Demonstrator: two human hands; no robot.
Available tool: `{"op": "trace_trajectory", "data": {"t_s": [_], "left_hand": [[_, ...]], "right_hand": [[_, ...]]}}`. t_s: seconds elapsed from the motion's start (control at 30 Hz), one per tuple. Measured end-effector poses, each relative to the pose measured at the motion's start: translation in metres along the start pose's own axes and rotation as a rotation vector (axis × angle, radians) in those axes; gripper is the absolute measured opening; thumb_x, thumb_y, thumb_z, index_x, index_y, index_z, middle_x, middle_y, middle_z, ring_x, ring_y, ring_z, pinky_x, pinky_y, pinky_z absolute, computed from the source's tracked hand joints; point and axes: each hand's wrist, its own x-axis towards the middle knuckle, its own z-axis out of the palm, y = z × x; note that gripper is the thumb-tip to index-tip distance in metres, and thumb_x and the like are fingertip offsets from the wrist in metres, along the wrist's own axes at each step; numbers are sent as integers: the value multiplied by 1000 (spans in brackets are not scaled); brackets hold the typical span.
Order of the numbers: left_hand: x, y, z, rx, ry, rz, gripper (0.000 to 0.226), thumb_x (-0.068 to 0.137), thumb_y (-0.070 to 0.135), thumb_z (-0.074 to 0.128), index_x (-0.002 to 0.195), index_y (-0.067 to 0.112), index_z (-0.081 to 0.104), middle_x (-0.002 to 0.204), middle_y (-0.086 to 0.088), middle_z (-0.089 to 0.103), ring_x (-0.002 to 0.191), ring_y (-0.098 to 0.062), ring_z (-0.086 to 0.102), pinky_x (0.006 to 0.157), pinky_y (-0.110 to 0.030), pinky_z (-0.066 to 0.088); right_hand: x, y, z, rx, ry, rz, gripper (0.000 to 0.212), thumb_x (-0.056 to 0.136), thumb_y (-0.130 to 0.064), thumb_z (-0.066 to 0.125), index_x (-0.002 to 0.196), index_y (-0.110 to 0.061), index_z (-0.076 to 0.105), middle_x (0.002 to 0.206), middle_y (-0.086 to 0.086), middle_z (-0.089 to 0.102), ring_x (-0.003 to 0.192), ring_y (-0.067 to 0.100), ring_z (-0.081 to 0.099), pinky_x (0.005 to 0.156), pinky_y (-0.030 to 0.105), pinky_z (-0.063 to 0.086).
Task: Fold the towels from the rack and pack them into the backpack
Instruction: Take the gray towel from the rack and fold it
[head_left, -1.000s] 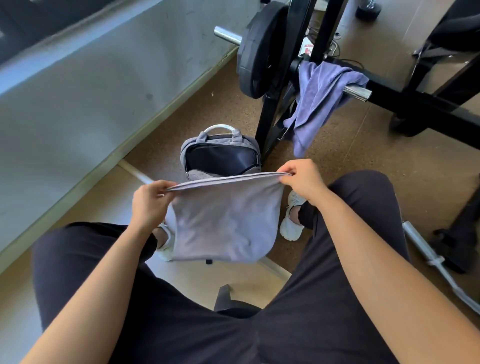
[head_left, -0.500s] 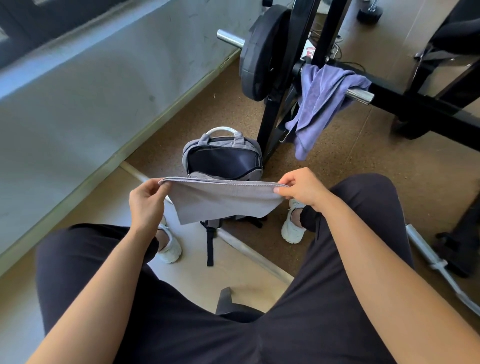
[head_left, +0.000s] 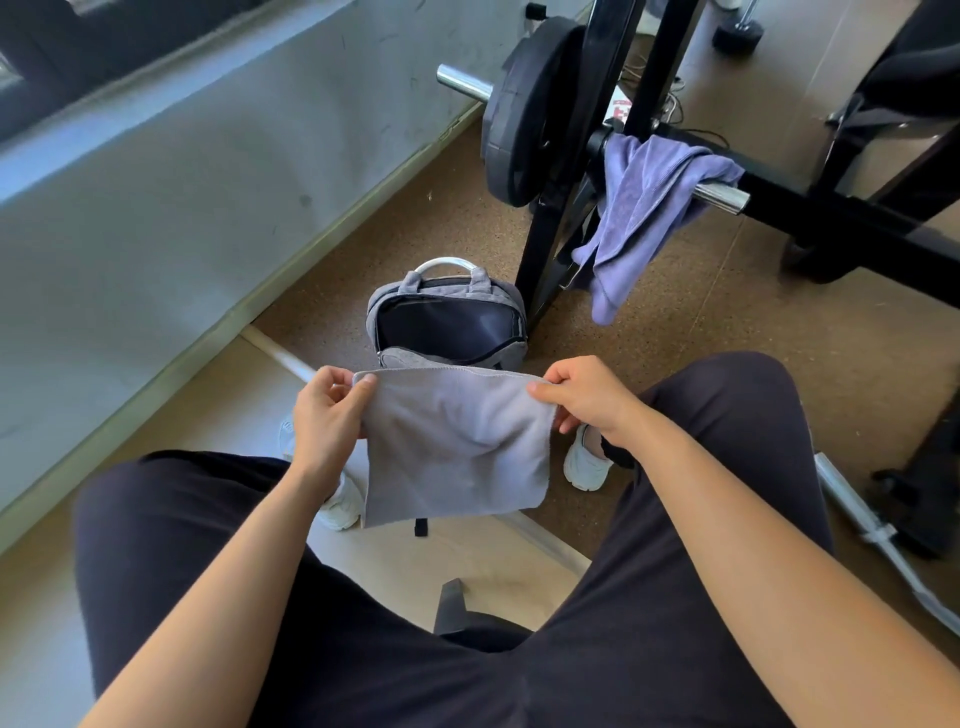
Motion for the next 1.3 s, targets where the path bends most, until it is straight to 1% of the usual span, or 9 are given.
{"op": "trace_trajectory", "data": {"t_s": [0.3,0.57,0.8,0.9,1.0,1.07,1.13,1.23,1.3], "left_hand": [[-30,4,25,-111,-476,102,23,88,23,71,84,8,54,74,-9,59,71,-23,58,69,-45,47],[-42,6,44,-113,-531,260,26,92,11,73,77,26,59,111,-11,77,96,-21,74,75,-29,55],[-45,6,43,-101,-498,239,27,89,19,80,92,8,55,95,0,78,88,-12,73,74,-31,57],[-44,6,41,-27,-493,294,36,79,17,89,93,13,56,105,-4,79,99,-18,76,84,-38,61],[-45,7,43,-55,-472,291,21,88,6,78,90,4,58,99,3,81,95,-14,76,81,-31,60],[-45,8,43,-54,-442,278,15,91,4,75,88,4,60,88,8,79,83,-6,73,73,-25,55],[-43,7,43,-7,-407,299,13,90,8,77,88,8,65,87,7,77,81,-6,70,72,-26,53],[-40,8,41,60,-393,395,14,85,17,83,85,17,69,85,-1,71,82,-11,65,72,-32,55],[-38,8,38,57,-404,431,15,84,22,85,83,19,69,83,-4,68,80,-15,65,71,-34,54]], "right_hand": [[-15,-19,31,360,-227,-41,4,97,-7,64,96,-3,64,79,17,64,62,17,62,52,22,53],[-24,-30,53,517,-230,-67,33,96,-1,62,128,0,50,105,27,71,82,26,73,62,29,59],[-25,-35,49,595,-292,-62,51,98,4,45,147,-12,43,120,23,69,105,32,71,86,41,61],[-24,-31,52,445,-278,-152,51,97,3,49,146,-11,46,120,21,70,113,31,69,99,48,55],[-28,-31,53,302,-272,-246,45,99,2,54,141,-14,52,98,10,76,92,22,74,82,36,60],[-27,-31,50,77,-99,-377,42,95,0,61,132,-18,62,86,1,69,75,15,69,74,27,56],[-26,-32,46,-143,86,-517,45,86,0,67,125,-21,67,94,-2,54,66,9,60,73,16,49],[-29,-38,45,-273,-29,-615,58,81,2,69,134,-22,62,123,-6,52,71,-3,62,71,12,48],[-33,-39,48,-273,-203,-518,56,85,1,67,136,-21,61,116,-8,61,73,-12,63,71,20,56]]}}
